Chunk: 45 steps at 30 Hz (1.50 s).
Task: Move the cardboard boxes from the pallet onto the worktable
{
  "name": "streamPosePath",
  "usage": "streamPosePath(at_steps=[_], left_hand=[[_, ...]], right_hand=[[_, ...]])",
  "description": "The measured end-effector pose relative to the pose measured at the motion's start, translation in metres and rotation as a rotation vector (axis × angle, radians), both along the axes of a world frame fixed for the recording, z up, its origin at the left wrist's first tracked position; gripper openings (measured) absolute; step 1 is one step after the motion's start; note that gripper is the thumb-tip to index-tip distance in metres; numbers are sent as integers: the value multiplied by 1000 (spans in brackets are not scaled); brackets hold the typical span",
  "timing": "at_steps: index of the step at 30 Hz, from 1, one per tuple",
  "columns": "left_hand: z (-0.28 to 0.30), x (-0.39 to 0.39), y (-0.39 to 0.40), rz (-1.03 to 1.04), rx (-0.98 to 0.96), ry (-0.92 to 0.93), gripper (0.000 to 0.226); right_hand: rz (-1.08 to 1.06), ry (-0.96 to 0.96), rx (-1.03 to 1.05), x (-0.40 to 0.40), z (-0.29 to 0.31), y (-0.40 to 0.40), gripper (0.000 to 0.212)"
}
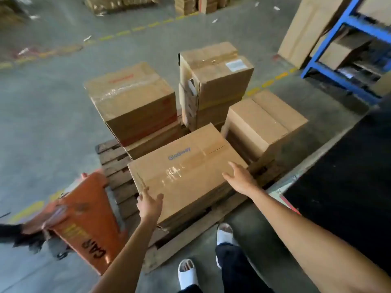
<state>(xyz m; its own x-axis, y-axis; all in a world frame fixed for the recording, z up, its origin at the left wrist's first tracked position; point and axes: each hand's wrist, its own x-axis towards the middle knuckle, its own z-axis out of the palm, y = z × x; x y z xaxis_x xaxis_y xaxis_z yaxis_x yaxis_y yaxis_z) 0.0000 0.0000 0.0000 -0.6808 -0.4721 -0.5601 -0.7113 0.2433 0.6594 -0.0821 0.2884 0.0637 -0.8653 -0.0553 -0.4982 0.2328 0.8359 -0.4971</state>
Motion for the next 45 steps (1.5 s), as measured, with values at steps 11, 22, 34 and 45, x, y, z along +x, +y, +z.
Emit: streamPosePath(at_steps=[11, 22, 34, 45], left_hand=[[-61, -24, -6, 432, 166, -191, 43], [-75, -13, 3, 601, 306, -199, 67], [0, 21, -1, 463, 315, 42, 55], [119, 72, 16, 194, 307, 348, 45]], right_hand=[[-118, -99, 72, -136, -108, 34, 100], [-365, -388, -217, -145, -156, 71, 90], [-212, -121, -402, -86, -70, 98, 68], [-386, 273, -455, 34, 73, 129, 65]])
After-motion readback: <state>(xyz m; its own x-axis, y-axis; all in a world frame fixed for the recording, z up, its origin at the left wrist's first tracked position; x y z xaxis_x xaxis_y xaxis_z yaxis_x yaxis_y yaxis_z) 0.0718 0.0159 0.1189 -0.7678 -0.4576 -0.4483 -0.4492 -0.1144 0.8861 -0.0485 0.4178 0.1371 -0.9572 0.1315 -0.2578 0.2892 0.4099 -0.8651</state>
